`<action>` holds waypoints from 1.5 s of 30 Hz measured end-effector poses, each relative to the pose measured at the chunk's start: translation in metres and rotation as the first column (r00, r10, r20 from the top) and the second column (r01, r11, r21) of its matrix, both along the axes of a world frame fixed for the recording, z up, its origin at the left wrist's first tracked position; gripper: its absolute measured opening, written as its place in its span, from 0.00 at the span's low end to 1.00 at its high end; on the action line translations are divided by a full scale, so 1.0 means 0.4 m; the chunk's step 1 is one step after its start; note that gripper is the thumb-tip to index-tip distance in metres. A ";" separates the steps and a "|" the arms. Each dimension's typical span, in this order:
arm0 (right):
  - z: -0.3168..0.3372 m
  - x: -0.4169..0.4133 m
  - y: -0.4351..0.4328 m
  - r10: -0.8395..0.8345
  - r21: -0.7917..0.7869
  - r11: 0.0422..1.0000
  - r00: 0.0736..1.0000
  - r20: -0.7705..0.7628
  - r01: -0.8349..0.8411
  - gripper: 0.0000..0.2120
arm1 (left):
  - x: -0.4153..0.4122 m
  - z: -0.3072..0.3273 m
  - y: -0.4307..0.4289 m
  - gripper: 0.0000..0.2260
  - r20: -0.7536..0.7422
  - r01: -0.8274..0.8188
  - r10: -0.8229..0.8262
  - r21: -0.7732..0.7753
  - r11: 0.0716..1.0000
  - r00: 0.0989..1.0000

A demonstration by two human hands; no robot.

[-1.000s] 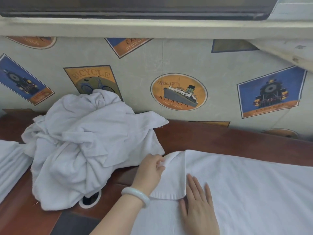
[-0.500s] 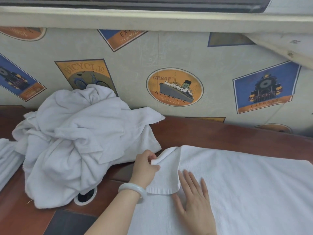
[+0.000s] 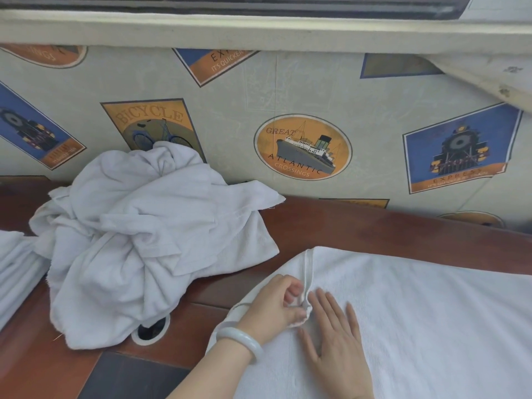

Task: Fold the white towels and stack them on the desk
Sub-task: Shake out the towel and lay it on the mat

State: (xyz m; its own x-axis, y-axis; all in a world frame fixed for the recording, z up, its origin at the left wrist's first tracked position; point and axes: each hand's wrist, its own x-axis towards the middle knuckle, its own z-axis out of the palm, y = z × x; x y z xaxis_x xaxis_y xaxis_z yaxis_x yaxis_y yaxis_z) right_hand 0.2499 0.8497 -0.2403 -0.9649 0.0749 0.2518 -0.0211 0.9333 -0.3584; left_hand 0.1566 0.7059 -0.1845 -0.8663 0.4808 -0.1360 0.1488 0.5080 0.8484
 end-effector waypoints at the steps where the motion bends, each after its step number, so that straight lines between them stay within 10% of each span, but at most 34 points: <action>1: -0.003 0.000 0.000 -0.005 0.000 1.000 1.000 -0.010 0.005 0.30 | -0.009 0.000 -0.002 0.18 -0.029 0.024 -0.025 -0.057 0.998 0.999; 6: -0.012 -0.003 0.001 0.011 0.026 1.000 0.998 -0.055 -0.010 0.27 | -0.063 0.036 -0.001 0.07 -0.235 0.167 -0.263 -0.361 0.918 0.936; 11: 0.002 -0.006 -0.002 -0.009 0.020 1.000 1.000 -0.004 0.009 0.27 | -0.262 0.073 -0.097 0.05 -0.292 -0.325 0.240 -0.289 0.901 0.926; 15: 0.013 -0.005 -0.005 -0.004 0.003 1.000 0.999 0.040 0.003 0.31 | -0.312 0.044 -0.129 0.05 -0.235 -0.228 0.126 -0.479 0.848 0.964; 27: 0.107 -0.069 -0.018 -0.089 -0.106 0.988 0.978 0.188 0.110 0.25 | -0.329 0.020 -0.149 0.02 0.010 -0.272 0.286 -0.273 0.923 0.958; 31: 0.224 -0.217 -0.067 0.255 -0.477 0.872 0.934 0.249 -0.111 0.34 | -0.336 0.012 -0.143 0.10 0.105 -0.310 0.340 -0.226 0.923 0.935; 37: 0.222 -0.385 -0.033 0.133 -0.061 0.991 0.945 0.298 -0.120 0.34 | -0.329 0.015 -0.151 0.07 0.131 -0.319 0.335 -0.130 0.939 0.933; 45: 0.201 -0.435 -0.021 0.241 0.101 0.947 0.881 0.407 -0.306 0.16 | -0.335 0.003 -0.154 0.11 0.181 -0.334 0.346 -0.094 0.938 0.921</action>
State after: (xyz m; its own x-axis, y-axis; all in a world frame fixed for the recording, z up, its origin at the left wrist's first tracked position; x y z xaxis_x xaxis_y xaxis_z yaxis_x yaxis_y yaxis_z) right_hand 0.0760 0.8414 -0.1599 -0.9639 -0.2153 -0.1566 -0.1744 0.9550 -0.2398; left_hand 0.0226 0.6445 -0.1834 -0.9306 0.1474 -0.3351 -0.2044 0.5502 0.8096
